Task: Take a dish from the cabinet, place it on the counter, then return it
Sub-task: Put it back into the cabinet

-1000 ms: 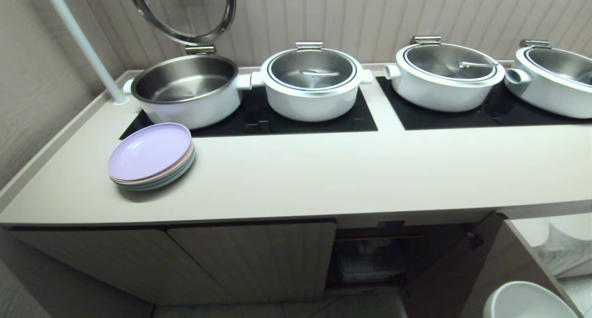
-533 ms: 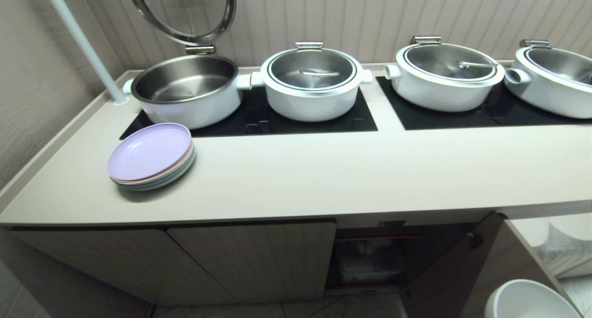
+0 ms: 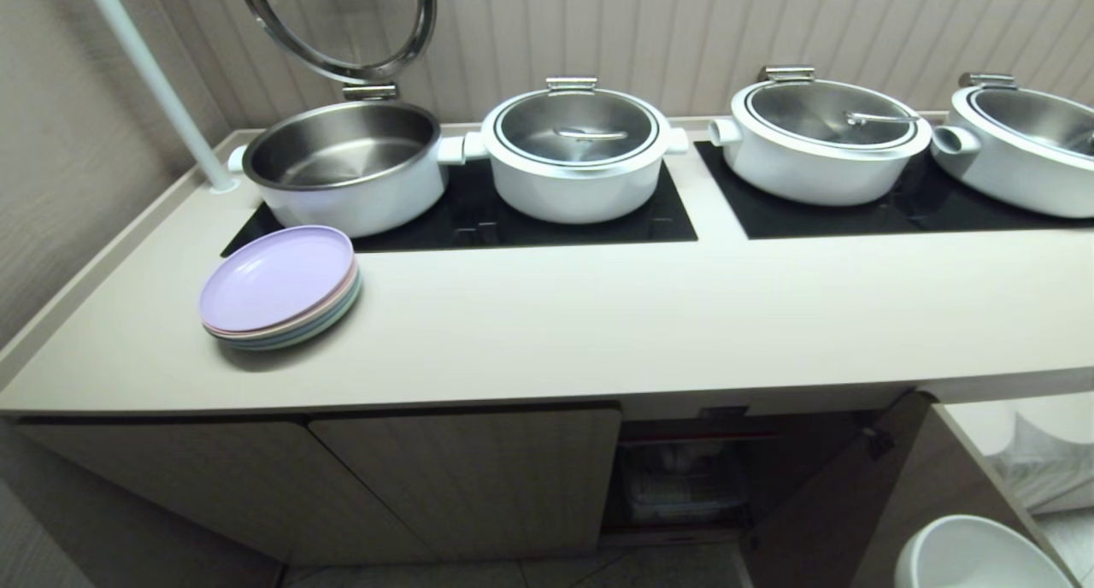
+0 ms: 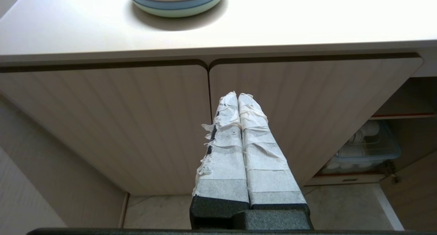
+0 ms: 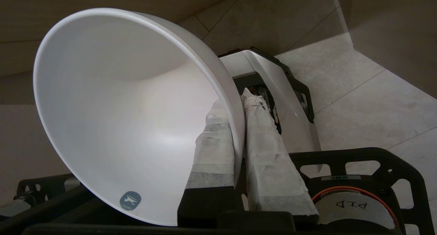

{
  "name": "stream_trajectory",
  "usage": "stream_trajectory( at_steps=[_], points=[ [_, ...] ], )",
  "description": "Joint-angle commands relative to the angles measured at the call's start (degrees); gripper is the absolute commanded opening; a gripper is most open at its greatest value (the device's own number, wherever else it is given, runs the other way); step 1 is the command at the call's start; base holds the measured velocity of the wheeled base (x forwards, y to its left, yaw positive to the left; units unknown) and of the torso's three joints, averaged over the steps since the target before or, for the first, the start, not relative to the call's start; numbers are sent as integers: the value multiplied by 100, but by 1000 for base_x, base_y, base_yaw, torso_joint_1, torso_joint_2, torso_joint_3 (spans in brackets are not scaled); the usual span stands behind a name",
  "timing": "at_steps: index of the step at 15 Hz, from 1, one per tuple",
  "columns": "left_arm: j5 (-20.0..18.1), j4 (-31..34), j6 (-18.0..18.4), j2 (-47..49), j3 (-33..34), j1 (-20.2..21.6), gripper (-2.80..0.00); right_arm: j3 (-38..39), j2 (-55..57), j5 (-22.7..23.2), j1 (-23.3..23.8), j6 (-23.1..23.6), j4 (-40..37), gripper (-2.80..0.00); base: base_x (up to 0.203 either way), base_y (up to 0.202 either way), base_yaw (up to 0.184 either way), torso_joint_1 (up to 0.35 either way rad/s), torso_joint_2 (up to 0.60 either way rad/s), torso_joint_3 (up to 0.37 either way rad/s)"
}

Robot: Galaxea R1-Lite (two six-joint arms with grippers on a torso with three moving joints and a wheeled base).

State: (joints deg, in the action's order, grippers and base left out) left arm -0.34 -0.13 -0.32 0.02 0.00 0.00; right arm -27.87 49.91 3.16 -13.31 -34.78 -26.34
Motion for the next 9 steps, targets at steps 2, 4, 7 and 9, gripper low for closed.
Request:
stream_trajectory(
  at_steps=[2,4,7,9],
  points=[
    [-1,-4,-3,-2,0,0,-280,-8,19,1,-22,-20,-12,-280,0,0,0,-71,167,84],
    [-1,-4,-3,-2,0,0,-280,-8,19,1,-22,-20,-12,-280,0,0,0,-88,202,106],
    [-1,-4,-3,-2,0,0,-280,-8,28,1,-22,-20,-20,-280,0,0,0,-113,249,127],
    [-1,-4,-3,-2,0,0,-280,9,28,1,-22,-20,-38,-280,0,0,0,-142,301,158]
  ],
)
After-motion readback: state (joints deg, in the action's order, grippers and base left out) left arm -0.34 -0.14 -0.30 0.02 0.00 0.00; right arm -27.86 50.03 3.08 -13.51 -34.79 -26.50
